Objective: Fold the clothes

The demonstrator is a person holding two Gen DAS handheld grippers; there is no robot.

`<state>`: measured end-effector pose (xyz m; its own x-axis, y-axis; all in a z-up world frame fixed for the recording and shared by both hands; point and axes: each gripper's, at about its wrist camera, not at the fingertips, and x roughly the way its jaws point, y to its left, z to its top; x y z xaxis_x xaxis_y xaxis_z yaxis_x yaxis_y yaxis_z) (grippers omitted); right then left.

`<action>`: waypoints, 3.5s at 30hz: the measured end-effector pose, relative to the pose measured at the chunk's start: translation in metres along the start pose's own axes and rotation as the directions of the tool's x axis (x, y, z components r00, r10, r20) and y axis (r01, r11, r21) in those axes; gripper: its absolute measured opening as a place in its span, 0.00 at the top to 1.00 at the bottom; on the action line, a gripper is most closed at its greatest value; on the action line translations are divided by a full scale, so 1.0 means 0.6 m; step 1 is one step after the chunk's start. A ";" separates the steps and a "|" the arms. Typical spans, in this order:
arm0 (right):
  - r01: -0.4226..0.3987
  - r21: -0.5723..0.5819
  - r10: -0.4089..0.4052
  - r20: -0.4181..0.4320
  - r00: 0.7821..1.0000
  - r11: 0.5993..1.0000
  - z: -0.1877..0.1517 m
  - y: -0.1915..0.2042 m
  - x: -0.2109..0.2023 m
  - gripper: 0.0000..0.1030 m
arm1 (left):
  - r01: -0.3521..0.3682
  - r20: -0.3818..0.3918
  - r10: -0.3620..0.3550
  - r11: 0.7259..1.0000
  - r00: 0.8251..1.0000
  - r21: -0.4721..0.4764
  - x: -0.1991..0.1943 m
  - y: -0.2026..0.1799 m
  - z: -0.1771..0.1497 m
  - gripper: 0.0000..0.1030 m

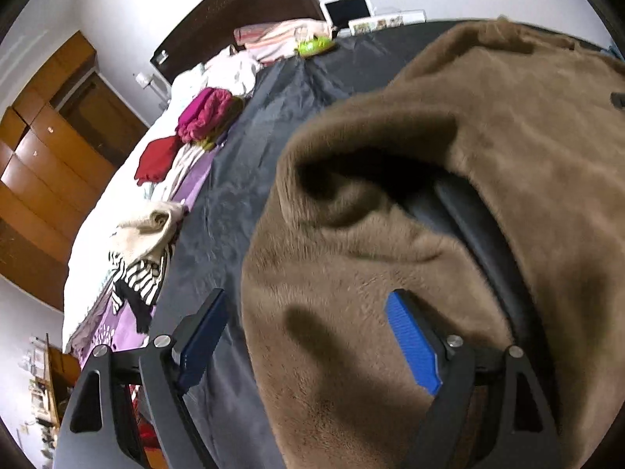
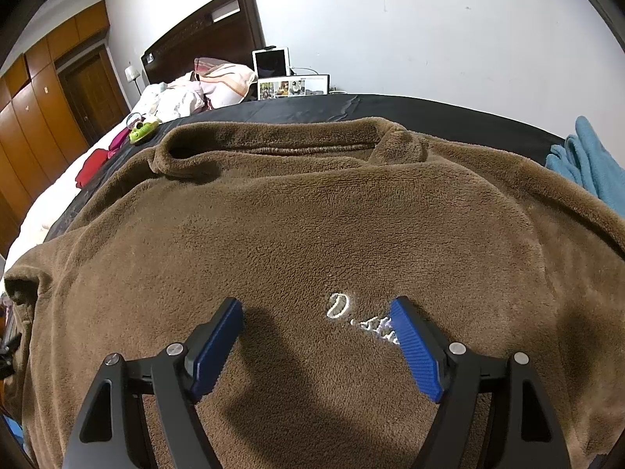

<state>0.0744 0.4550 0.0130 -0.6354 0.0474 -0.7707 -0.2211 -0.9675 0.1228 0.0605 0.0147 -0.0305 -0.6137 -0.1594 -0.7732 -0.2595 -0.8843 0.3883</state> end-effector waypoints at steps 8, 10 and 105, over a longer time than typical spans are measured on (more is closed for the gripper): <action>0.001 0.000 -0.001 0.000 1.000 1.000 -0.002 0.000 -0.001 0.22 | -0.238 -0.041 0.237 0.971 0.971 -0.020 0.033 0.038 -0.012 0.12; 0.002 -0.001 -0.002 -0.001 1.000 1.000 -0.002 0.000 -0.001 0.22 | -0.242 -0.059 0.239 0.969 0.969 -0.048 0.036 0.051 -0.012 0.12; 0.202 0.027 -0.196 -0.147 0.970 0.979 0.221 -0.101 0.138 0.83 | 0.391 0.095 -0.381 0.910 0.920 -0.139 0.142 -0.304 0.380 0.01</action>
<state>-0.0628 0.5504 0.0248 -0.4641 0.1991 -0.8631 -0.3645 -0.9310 -0.0188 -0.1147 0.2625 -0.0527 -0.5367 0.2316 -0.8113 -0.3725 -0.9279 -0.0185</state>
